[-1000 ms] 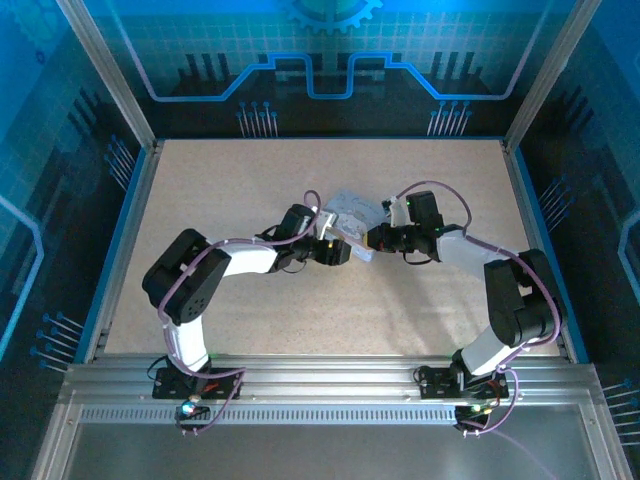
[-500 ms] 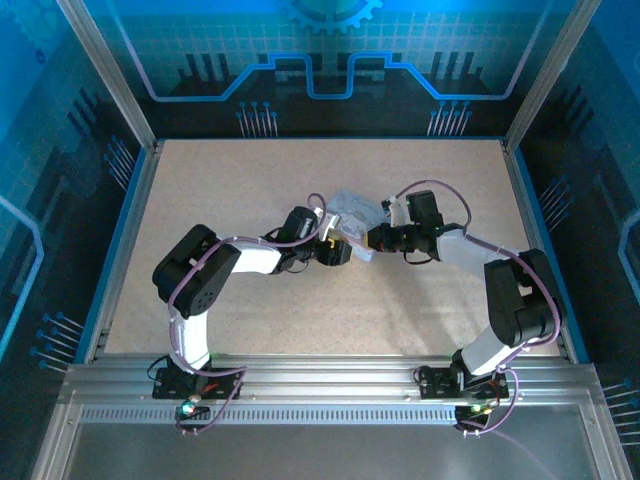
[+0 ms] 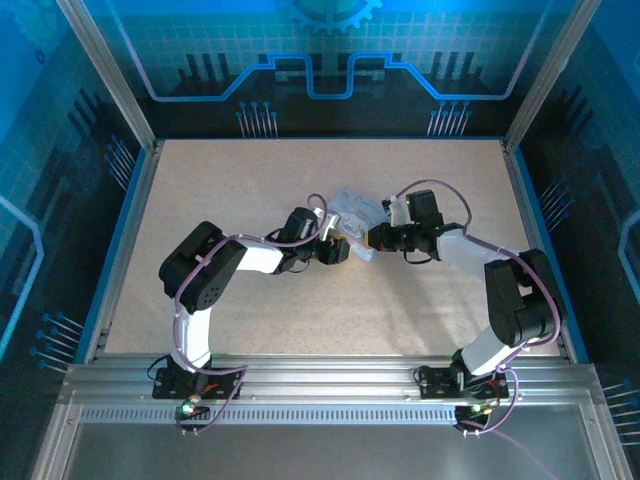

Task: Unlock a padlock with a key

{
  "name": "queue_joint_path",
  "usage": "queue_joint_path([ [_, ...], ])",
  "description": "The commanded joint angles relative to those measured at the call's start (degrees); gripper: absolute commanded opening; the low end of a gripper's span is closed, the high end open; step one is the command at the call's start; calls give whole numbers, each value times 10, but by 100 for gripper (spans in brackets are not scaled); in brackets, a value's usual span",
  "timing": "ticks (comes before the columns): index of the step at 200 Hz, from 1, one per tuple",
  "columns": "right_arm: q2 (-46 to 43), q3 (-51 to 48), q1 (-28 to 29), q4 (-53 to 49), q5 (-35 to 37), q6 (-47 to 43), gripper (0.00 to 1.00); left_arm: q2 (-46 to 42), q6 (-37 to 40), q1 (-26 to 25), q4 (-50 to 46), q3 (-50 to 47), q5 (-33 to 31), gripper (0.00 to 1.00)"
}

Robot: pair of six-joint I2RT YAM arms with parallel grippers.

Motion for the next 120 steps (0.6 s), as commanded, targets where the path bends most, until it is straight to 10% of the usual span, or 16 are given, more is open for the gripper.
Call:
queue_joint_path([
  [1,21,-2,0,-49,31,-10,0,11,-13,-1,31,1,5,54],
  [120,19,-5,0,-46,30,-9,0,5,-14,-24,33,-4,-22,50],
])
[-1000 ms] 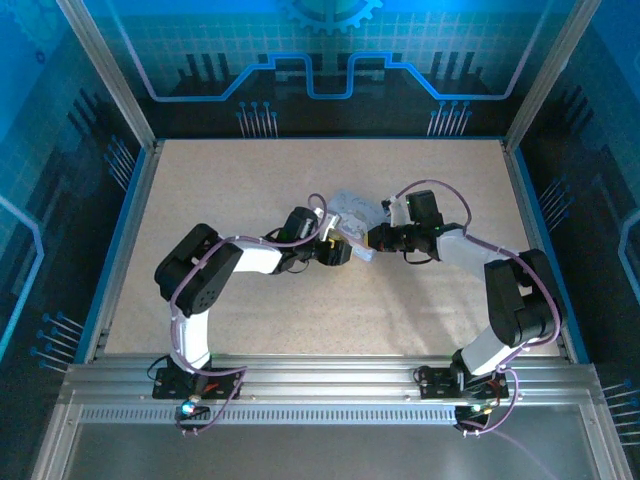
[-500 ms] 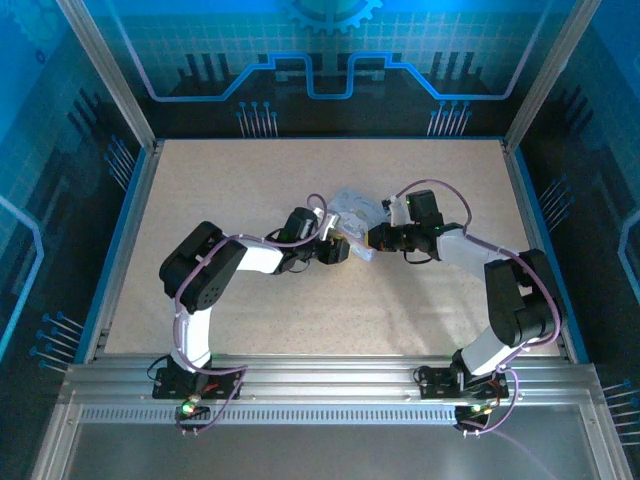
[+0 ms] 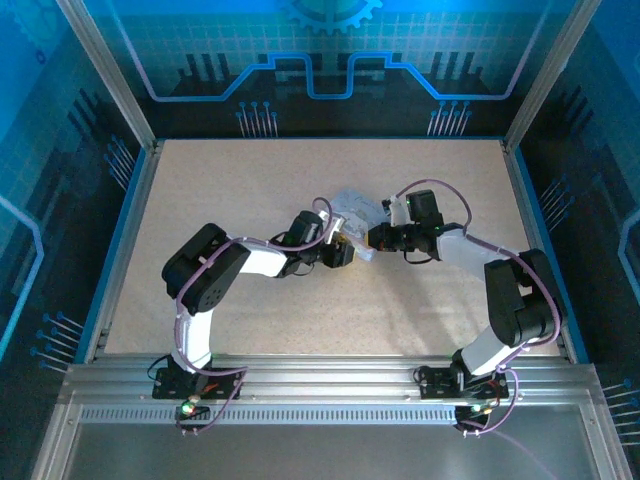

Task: Unlock a padlock with a key

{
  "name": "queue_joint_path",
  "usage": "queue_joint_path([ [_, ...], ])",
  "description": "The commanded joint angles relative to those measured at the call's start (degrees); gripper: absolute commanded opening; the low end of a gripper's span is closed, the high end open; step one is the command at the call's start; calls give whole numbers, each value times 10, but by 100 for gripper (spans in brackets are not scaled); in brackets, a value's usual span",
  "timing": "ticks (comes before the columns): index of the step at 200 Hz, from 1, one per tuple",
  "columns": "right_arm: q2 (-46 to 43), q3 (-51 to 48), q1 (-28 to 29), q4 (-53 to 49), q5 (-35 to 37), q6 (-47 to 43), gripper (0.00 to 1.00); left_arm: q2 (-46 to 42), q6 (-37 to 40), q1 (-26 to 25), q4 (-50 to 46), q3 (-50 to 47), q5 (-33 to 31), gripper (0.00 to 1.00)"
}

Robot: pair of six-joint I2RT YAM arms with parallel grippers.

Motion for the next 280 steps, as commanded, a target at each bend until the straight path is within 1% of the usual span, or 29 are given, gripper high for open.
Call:
queue_joint_path([
  [1,18,-5,0,-46,30,-9,0,4,-2,-1,20,-3,-10,50],
  [33,18,-5,0,-46,29,-9,0,5,-12,-2,23,1,-19,49],
  [66,18,-6,0,-45,27,-8,0,7,-18,-2,25,2,-22,45],
  [131,17,-8,2,-40,26,-5,0,7,-18,-2,18,6,-24,32],
  [148,15,-9,3,-35,22,0,0,6,-18,-3,15,8,-23,26],
  [160,9,-11,5,-25,19,5,0,4,-18,-4,10,8,-24,24],
  [180,-11,-16,7,-12,17,12,0,-5,-20,-6,-2,6,-27,24],
  [202,-47,-20,7,-14,23,2,0,-22,-40,-9,-9,3,-26,24],
  [223,-87,-28,6,-28,33,-27,0,-42,-65,-14,-22,2,-23,24],
  [243,-128,-46,6,-38,36,-62,0,-60,-87,-20,-53,7,-25,23],
  [280,-195,-114,12,-11,23,-117,0,-84,-122,-23,-129,27,-25,21],
])
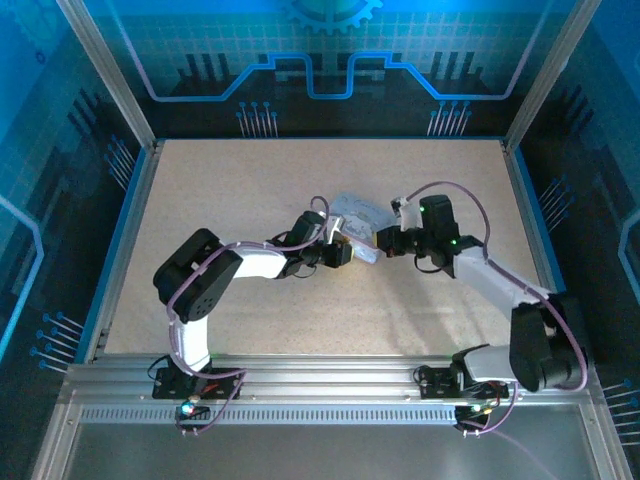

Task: Unlock a padlock with a key

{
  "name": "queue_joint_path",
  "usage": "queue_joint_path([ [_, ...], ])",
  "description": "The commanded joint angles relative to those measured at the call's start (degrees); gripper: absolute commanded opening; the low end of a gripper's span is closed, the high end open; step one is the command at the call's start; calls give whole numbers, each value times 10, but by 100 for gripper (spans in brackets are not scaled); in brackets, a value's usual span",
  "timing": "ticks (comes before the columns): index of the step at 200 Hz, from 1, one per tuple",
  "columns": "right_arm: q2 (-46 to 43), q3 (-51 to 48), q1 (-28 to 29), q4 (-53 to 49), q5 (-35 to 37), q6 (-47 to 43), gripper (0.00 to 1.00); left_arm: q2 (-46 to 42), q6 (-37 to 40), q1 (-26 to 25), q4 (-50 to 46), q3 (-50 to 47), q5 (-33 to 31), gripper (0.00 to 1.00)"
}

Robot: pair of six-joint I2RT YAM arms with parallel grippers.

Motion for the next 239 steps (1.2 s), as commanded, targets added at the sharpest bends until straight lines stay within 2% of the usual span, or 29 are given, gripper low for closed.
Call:
queue_joint_path([
  [1,-32,-46,13,5,-6,-55,0,-36,-36,-3,-49,22,1,21],
  [39,-87,-121,40,52,27,-90,0,-58,-84,-3,-82,24,16,19],
  [66,-94,-152,68,80,53,-108,0,-66,-117,-7,-82,24,24,17],
  [130,-40,-174,115,153,106,-115,0,-76,-201,-11,-110,37,25,13],
  [239,47,-163,129,240,123,-104,0,-87,-241,-21,-99,34,22,12],
])
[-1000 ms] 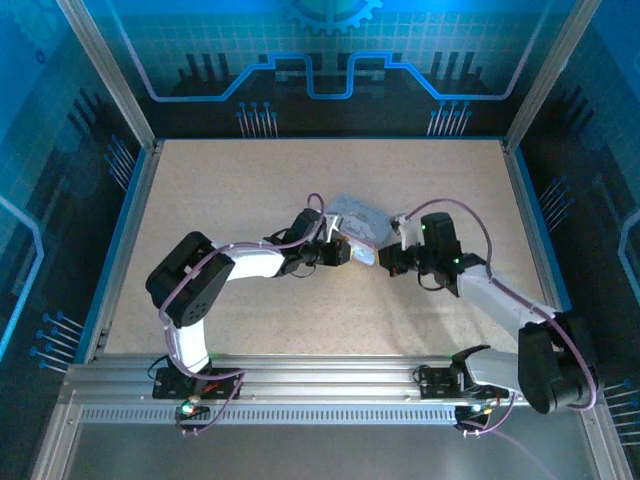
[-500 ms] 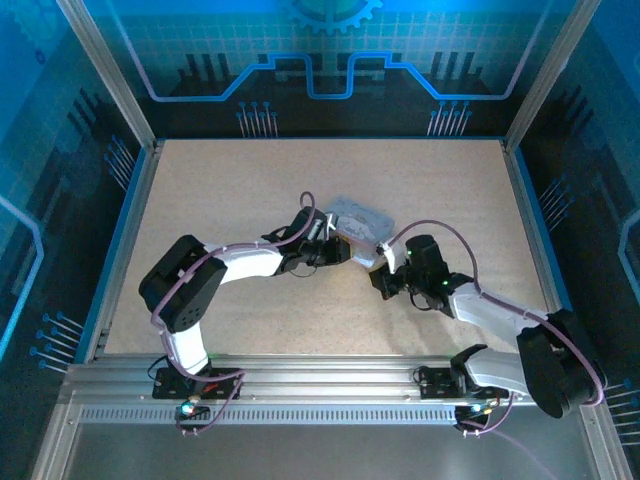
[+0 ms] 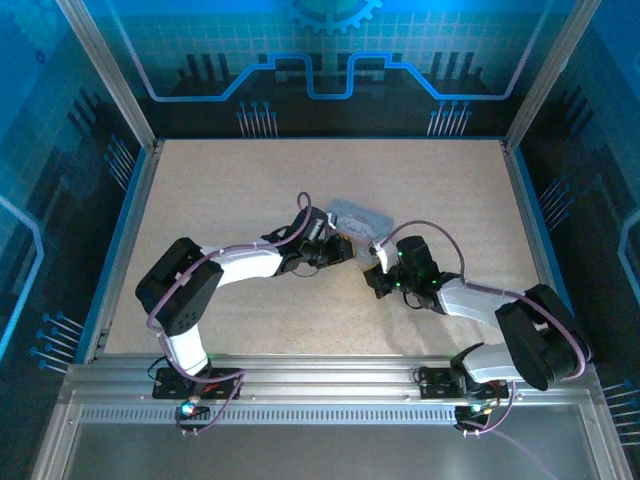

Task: Unlock a padlock with a key

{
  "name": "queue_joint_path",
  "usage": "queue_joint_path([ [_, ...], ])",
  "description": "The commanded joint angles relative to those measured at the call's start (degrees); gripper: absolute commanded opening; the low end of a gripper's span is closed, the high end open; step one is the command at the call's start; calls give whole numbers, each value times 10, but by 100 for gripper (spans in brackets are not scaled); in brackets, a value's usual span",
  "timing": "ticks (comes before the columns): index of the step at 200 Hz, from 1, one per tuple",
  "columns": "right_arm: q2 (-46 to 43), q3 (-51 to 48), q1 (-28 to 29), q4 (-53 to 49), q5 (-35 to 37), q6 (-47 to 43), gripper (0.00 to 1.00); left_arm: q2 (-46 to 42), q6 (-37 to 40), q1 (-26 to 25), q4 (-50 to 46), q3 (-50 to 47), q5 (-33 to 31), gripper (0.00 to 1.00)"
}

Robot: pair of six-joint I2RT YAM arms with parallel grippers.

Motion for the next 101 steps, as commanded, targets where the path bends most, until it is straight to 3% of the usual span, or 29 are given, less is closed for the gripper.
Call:
queue_joint_path([
  [1,16,5,8,39,7,2,0,-23,-14,-4,9,14,11,12],
  [101,34,-8,8,87,16,22,0,-20,-17,-7,12,16,12,12],
])
